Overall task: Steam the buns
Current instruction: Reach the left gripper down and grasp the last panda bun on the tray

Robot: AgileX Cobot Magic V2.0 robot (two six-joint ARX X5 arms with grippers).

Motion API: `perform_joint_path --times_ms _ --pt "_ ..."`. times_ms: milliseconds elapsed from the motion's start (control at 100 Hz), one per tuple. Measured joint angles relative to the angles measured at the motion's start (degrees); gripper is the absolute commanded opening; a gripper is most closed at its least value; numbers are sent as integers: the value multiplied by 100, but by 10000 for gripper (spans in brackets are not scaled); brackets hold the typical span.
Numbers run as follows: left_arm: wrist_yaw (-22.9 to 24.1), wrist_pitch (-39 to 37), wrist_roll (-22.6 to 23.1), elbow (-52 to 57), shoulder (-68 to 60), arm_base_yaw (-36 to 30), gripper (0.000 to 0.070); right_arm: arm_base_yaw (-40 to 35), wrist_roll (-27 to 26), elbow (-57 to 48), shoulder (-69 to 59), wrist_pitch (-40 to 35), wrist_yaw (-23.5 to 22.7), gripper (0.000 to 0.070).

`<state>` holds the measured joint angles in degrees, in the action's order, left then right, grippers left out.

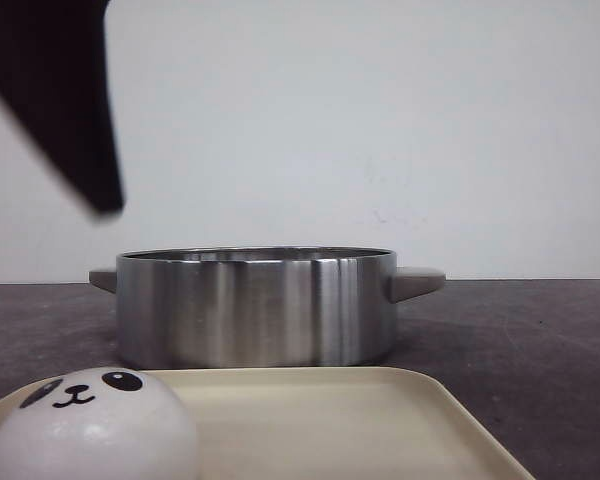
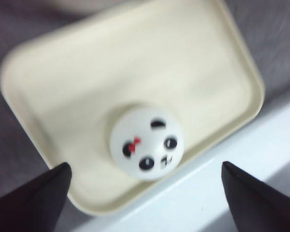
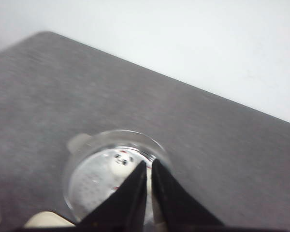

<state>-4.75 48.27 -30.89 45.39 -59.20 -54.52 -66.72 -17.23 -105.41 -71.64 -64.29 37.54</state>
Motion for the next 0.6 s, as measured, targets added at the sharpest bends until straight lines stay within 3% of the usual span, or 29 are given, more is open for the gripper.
perform_joint_path --times_ms 280,330,400,600 --pt "-278 -507 -339 -37 -763 0 600 -238 -326 0 -31 -201 90 9" --pt "-393 -581 -376 -37 -949 0 615 -289 -365 0 -31 -190 116 9" --pt "-511 -680 -446 -37 -1246 -4 697 -345 -387 0 -31 -190 118 9" --pt "-518 -870 -522 -37 -2006 -4 700 -546 -435 0 -31 -195 131 9"
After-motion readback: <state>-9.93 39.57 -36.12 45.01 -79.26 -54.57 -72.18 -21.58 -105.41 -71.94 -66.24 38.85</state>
